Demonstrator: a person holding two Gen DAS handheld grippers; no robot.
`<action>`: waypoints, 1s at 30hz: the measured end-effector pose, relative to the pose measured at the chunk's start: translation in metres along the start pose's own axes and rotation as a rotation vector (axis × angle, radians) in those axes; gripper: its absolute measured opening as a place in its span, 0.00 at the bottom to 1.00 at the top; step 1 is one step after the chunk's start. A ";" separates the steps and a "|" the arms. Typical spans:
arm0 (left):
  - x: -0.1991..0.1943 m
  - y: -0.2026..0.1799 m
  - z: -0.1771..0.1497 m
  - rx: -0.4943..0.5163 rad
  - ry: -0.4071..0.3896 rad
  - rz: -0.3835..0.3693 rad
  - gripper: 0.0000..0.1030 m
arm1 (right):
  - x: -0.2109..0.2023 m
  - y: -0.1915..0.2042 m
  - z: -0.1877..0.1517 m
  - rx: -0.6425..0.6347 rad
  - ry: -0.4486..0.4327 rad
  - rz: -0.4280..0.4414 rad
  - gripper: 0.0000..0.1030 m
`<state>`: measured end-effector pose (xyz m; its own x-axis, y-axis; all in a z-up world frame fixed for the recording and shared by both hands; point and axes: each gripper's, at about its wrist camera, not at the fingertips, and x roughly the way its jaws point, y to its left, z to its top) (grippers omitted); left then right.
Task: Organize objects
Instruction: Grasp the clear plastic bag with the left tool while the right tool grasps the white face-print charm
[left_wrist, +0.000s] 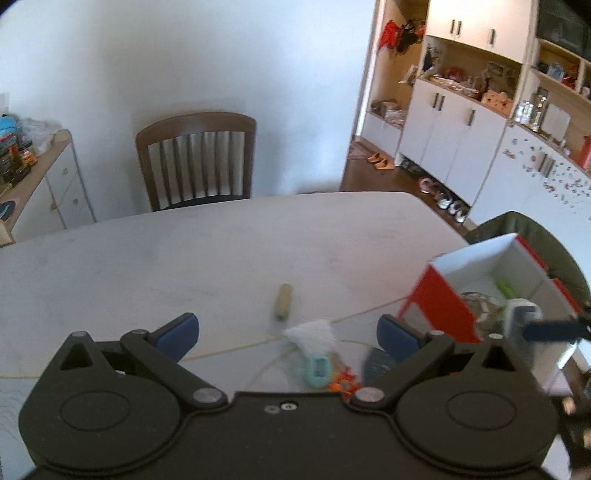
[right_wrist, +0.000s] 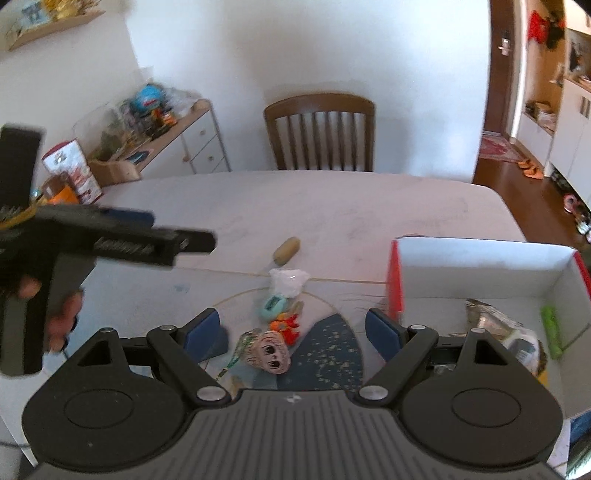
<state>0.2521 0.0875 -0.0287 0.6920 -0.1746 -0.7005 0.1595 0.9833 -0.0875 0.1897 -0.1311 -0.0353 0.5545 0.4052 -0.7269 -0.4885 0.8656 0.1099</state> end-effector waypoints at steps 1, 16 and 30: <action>0.005 0.004 0.001 -0.005 0.006 0.003 0.99 | 0.004 0.003 -0.001 -0.009 0.009 0.004 0.84; 0.076 0.011 0.004 0.007 0.097 -0.018 0.99 | 0.077 0.014 -0.016 -0.051 0.118 0.024 0.83; 0.126 -0.003 -0.009 0.031 0.185 -0.057 0.99 | 0.134 -0.005 -0.035 -0.030 0.225 0.020 0.63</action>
<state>0.3320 0.0632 -0.1230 0.5407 -0.2144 -0.8134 0.2179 0.9697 -0.1107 0.2431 -0.0918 -0.1566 0.3822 0.3438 -0.8578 -0.5196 0.8475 0.1082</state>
